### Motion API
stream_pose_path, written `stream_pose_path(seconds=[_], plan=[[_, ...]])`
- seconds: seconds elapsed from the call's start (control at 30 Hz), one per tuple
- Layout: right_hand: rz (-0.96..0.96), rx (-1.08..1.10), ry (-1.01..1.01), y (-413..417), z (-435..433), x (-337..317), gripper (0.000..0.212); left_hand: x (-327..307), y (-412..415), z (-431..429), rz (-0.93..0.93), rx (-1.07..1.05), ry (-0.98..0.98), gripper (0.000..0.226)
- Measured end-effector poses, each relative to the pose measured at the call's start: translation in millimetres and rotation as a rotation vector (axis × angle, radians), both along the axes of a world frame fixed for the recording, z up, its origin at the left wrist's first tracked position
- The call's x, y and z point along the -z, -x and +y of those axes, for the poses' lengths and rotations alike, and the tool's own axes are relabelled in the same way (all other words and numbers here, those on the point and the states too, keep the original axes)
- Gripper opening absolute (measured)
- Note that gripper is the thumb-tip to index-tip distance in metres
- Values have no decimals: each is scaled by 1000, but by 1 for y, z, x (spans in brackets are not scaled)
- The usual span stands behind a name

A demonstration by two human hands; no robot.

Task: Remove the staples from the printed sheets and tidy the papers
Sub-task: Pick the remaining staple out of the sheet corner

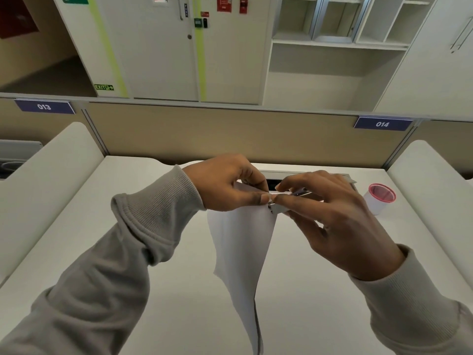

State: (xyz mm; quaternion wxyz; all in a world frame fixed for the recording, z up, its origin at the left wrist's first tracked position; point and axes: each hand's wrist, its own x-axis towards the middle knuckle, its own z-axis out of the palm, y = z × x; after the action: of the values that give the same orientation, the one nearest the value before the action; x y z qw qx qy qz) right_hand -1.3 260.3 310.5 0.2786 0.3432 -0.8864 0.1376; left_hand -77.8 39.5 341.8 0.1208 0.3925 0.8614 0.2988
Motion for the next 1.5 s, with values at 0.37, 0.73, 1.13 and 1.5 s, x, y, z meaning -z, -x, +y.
stream_pose_path(seconds=[0.37, 0.73, 1.13, 1.5], plan=[[-20, -118, 42, 7, 2, -1, 18, 3, 2, 0, -29, 2, -29, 23], [17, -23, 33, 5, 3, -3, 18, 0, 6, -3, -29, -16, -55, 23], [114, 118, -140, -3, -6, -1, 24, 4, 7, 0, -9, -29, -30, 22], [73, 33, -69, 5, -8, 2, 21, 6, 10, 2, 11, -26, -21, 28]])
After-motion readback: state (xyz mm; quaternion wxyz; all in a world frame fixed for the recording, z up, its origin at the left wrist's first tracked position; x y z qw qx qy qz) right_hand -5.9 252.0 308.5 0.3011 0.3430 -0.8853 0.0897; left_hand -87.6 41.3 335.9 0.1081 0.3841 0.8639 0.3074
